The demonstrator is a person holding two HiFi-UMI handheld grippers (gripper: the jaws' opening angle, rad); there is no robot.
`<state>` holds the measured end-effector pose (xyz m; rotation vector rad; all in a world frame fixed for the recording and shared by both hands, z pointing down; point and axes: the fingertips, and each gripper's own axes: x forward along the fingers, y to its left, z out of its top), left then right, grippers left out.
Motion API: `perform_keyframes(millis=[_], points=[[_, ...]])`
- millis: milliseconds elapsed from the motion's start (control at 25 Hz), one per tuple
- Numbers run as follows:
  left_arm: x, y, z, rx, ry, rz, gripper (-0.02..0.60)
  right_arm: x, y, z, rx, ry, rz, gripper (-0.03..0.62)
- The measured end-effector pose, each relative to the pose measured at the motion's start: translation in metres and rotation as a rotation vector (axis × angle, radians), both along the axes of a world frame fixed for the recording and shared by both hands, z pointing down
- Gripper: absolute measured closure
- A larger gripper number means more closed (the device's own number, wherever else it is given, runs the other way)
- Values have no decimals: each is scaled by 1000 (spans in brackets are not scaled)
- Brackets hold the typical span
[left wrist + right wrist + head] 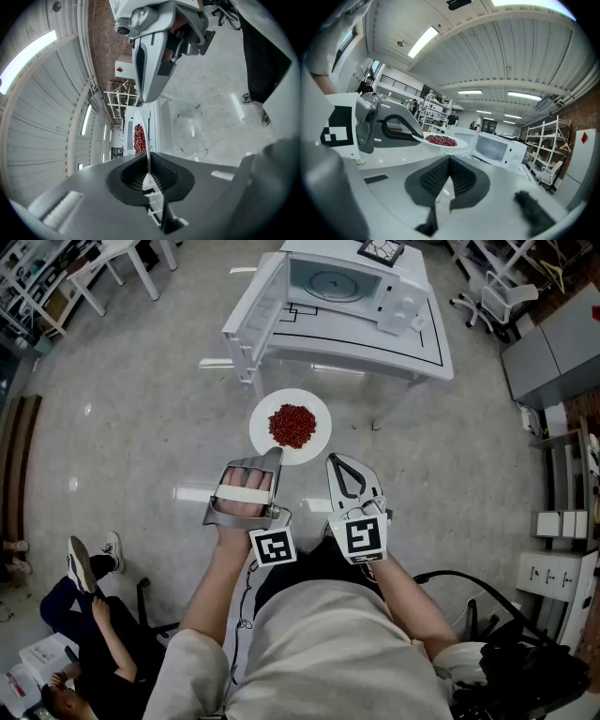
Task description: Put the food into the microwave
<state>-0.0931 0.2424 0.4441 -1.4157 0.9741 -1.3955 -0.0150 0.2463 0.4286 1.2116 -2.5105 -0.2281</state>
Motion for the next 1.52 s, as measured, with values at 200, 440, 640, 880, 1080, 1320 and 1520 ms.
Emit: perform_keyframes(millis=[200,440,640,880,1080,1320,1520], points=[[-1,0,-1,2,-2,14,561,-1,3,-2,5,-10,19,583],[3,-5,4,-4,-4,55,561,11,1,0,19,18,71,583],[14,-16,7,-8,-3,79,561,27,-9,6,9,24,109,583],[31,-48,11,-9,-18,91,561,42,-37,7,15,19,110,583],[53,-81,6,-4,-22,95,561,62,-72,4,16,16,101,583],[74,-131,2,-9,-25,68,561,86,-123,-1,28,10,86,583],[95,-165,4,-23,-20,45,561,108,-159,-3,47,21,74,583]])
